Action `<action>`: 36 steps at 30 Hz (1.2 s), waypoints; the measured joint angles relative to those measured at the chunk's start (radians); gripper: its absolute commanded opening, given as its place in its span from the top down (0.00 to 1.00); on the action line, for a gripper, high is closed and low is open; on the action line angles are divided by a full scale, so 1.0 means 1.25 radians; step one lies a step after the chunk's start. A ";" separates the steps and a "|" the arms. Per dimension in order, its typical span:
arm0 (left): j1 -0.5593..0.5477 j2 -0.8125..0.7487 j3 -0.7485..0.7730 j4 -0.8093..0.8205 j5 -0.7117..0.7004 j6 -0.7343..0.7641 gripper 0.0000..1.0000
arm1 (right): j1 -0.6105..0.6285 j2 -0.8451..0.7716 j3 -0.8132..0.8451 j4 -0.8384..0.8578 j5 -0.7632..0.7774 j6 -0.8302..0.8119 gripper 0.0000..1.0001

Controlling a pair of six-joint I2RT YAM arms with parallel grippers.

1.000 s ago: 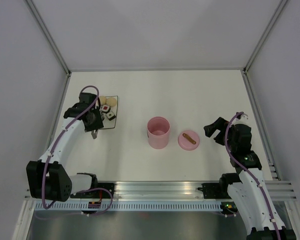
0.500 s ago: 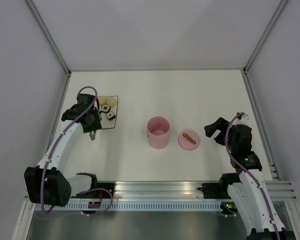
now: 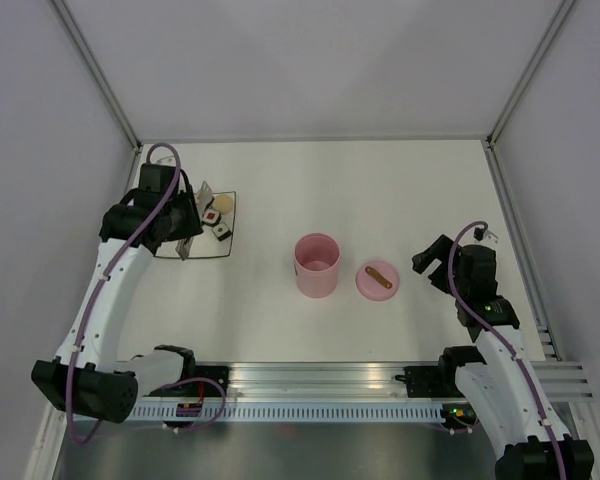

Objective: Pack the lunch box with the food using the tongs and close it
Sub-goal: Pick up the food using the clamp, then place the food into the lunch box

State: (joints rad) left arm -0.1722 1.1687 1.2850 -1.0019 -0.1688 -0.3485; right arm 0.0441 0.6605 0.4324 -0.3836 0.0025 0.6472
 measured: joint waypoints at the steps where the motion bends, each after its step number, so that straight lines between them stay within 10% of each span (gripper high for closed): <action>1: -0.013 -0.005 0.029 -0.010 0.006 0.002 0.58 | 0.000 0.000 0.000 0.000 0.006 0.003 0.02; 10: -0.310 -0.004 0.274 -0.092 0.035 0.017 0.58 | 0.000 -0.029 0.000 -0.024 0.071 0.049 0.02; 22: -0.616 -0.018 0.257 -0.156 0.037 -0.002 0.59 | 0.000 -0.110 -0.002 -0.081 0.120 0.079 0.02; 36: -0.698 -0.025 0.119 -0.143 -0.026 -0.029 0.59 | 0.000 -0.249 -0.051 -0.157 0.118 0.102 0.02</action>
State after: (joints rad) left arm -1.0451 1.1374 1.4334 -1.1812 -0.2016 -0.3843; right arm 0.0441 0.3492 0.3687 -0.5800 0.1501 0.7750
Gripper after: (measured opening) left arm 0.437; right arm 0.979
